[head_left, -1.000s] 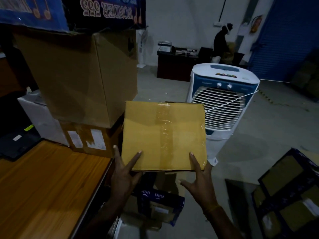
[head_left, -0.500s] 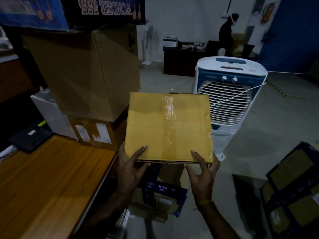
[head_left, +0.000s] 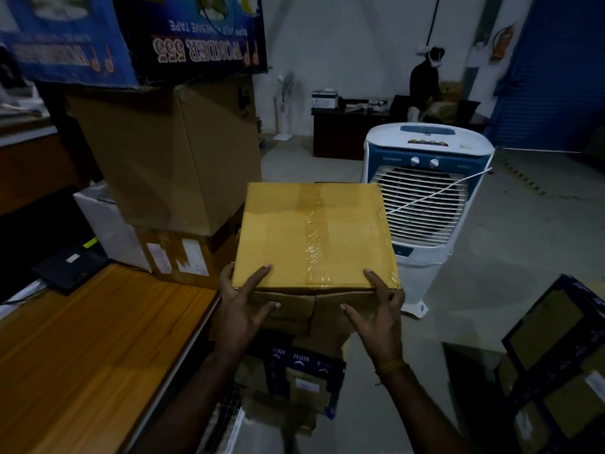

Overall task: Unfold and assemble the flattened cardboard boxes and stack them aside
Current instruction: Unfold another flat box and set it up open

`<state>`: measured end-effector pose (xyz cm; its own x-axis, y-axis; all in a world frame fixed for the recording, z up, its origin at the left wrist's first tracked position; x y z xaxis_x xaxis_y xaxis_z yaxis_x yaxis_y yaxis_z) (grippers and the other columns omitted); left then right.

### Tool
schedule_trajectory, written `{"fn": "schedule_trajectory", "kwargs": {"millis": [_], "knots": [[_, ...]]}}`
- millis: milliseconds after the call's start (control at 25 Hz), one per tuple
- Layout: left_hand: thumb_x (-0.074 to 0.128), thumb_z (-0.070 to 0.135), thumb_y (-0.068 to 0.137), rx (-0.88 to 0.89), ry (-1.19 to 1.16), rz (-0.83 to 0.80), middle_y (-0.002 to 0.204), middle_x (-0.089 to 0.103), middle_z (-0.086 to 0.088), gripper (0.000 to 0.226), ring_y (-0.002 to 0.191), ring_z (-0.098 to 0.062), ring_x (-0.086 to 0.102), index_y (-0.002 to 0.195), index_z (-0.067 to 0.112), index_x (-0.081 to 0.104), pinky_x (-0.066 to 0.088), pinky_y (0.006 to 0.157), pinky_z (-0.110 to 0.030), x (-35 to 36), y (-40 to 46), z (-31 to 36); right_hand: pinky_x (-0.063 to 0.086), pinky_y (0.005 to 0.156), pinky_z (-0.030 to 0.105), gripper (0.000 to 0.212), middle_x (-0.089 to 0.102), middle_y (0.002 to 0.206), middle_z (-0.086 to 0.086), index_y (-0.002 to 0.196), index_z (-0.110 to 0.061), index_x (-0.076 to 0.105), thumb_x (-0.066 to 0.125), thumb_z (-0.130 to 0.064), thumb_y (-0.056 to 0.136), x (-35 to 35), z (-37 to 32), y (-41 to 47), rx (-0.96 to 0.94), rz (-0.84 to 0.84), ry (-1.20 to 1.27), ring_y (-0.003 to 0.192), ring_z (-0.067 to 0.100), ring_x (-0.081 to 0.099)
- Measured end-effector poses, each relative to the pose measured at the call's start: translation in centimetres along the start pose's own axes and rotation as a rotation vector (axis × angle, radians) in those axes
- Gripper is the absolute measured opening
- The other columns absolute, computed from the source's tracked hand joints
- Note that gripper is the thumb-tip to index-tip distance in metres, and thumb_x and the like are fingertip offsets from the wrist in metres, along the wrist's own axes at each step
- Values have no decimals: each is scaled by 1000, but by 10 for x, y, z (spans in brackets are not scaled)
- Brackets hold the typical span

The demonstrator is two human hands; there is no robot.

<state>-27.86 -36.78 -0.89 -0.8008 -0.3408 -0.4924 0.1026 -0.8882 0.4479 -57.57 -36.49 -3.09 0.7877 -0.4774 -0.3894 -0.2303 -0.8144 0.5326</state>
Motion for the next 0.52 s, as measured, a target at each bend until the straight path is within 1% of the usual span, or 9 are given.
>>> {"fn": "schedule_trajectory", "kwargs": {"millis": [40,120,200,320,440,520], "knots": [[82,30,76,-19,8,-12,158,10,-1,71,143,-24,21,135,51,49,40,108,-44,0,4,3,46,104,40,86,35,131,12,137,-55,39,87,-30,71,1,-2,3,-1,1,10,123,30,47],[82,27,75,-58,-1,1,158,16,-4,75,142,-26,24,134,56,46,39,110,-47,-3,6,7,47,104,45,86,36,131,11,135,-57,41,88,-23,71,0,-6,6,4,31,45,125,30,46],[83,27,75,-79,5,52,157,21,-2,74,141,-23,26,130,60,47,41,108,-45,-10,-5,11,47,105,44,84,35,133,9,130,-58,45,88,-18,70,-5,-11,-1,14,73,74,128,28,44],[83,30,74,-58,3,133,157,22,4,66,141,-16,23,124,61,53,40,106,-36,-29,-27,31,43,105,35,75,35,134,8,122,-57,50,88,-21,69,-24,-35,-14,-35,131,108,130,27,42],[82,36,75,-28,59,154,151,29,1,57,135,-21,36,121,59,57,43,99,-28,-53,-28,62,42,104,31,62,37,133,10,123,-43,57,86,-32,69,-44,-56,-10,-68,155,113,130,27,43],[81,38,74,23,97,174,145,33,2,55,128,-17,41,121,55,58,46,94,-27,-72,-30,89,43,95,17,63,38,130,6,125,-41,57,84,-40,68,-54,-68,-11,-60,129,111,125,21,45]]}}
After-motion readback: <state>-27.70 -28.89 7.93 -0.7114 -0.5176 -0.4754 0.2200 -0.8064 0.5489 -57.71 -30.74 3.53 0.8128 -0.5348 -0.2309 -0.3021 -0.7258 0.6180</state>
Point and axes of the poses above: each hand's wrist, its own y-axis towards the middle knuckle, its own x-axis out of the palm, z = x × y, the point moved 10 cm from there along y, towards the middle knuckle
